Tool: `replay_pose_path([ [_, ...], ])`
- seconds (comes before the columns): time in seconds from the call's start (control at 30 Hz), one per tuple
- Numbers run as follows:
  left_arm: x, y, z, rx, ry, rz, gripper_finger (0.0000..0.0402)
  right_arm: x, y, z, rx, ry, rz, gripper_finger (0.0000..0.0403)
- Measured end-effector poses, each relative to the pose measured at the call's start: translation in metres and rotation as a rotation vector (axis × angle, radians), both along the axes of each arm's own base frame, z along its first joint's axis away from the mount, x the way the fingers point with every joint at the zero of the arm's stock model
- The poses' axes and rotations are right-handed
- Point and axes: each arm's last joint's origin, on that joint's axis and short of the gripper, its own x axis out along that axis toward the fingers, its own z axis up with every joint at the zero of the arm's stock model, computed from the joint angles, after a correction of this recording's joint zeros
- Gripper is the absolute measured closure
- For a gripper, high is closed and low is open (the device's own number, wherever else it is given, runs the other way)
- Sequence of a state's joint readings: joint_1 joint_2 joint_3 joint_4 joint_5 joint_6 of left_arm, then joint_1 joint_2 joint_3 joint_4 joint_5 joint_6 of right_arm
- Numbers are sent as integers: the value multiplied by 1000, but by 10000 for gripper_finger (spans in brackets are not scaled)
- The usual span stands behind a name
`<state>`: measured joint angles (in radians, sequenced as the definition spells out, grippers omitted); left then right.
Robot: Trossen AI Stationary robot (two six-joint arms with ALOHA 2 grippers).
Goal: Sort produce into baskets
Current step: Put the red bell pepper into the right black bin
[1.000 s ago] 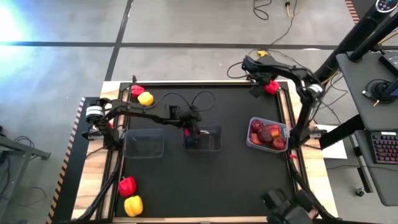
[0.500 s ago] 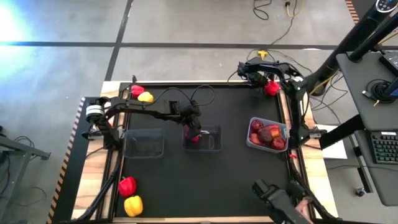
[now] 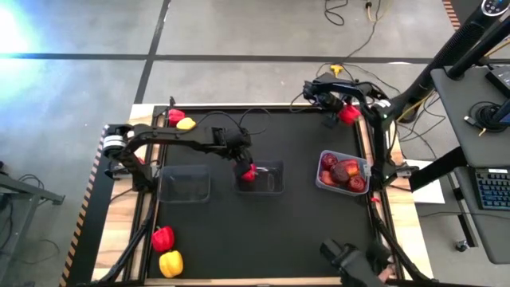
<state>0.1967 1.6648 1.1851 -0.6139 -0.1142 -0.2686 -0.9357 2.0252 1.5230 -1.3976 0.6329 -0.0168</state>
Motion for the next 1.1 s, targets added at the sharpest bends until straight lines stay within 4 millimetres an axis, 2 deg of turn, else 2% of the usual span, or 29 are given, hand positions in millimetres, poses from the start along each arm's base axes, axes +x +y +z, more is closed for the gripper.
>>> replay_pose_path([
  [0.1,-6,-1,9,12,0,-21,71,17,20,28,-72,-66,48,98],
  [0.27,-14,-3,25,43,-34,-66,71,46,70,74,-117,-282,107,90],
  [0.43,-16,-11,29,41,-41,-85,71,70,127,107,-119,-490,157,96],
  [0.6,-16,-24,28,43,-10,-143,71,95,188,127,-93,-730,210,90],
  [0.73,-19,-35,24,47,27,-199,71,119,231,131,-72,-906,232,93],
  [0.87,-32,-46,21,39,50,-229,71,146,258,123,-67,-1050,248,92],
  [0.97,-46,-54,17,27,55,-229,71,164,268,114,-37,-1120,245,88],
  [1.1,-69,-62,12,0,54,-200,70,181,269,95,-30,-1134,219,89],
])
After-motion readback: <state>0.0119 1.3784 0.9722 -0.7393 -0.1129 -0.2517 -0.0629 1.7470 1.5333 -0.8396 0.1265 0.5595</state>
